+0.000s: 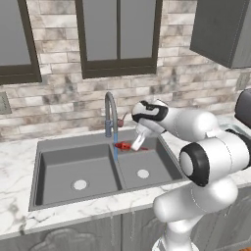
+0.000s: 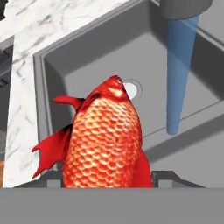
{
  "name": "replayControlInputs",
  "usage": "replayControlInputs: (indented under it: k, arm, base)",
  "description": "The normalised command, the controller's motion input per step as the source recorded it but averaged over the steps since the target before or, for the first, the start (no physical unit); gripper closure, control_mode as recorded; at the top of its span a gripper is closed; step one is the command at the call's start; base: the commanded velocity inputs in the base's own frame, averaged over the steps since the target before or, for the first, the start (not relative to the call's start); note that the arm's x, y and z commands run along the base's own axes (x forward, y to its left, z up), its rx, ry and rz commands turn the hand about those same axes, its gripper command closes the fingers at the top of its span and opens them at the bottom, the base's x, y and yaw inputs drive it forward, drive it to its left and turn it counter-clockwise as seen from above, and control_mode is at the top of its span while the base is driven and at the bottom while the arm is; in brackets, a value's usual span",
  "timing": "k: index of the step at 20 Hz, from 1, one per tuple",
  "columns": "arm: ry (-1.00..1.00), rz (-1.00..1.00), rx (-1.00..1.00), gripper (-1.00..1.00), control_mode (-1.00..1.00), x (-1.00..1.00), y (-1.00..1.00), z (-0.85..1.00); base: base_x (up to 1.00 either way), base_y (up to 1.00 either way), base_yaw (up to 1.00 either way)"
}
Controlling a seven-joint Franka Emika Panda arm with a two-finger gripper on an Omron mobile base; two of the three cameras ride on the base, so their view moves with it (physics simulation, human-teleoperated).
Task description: Take the fish out of the fridge, briefly rinse it in the sink, and place it on the tray next to the sink.
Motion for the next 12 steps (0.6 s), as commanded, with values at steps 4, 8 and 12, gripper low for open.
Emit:
replayControlInputs:
  k: [4, 8, 12]
  arm:
    - [-0.25, 0.00, -0.09, 1.00, -1.00, 0.03, 0.02, -0.10]
    - [-0.16, 0.00, -0.09, 1.00, -1.00, 0.00, 0.00, -0.07]
    - [-0.11, 0.00, -0.05, 1.00, -1.00, 0.00, 0.00, 0.00]
  base:
    - [0.00, 0.00, 0.00]
    - [0.00, 0.00, 0.00]
    - [0.00, 0.00, 0.00]
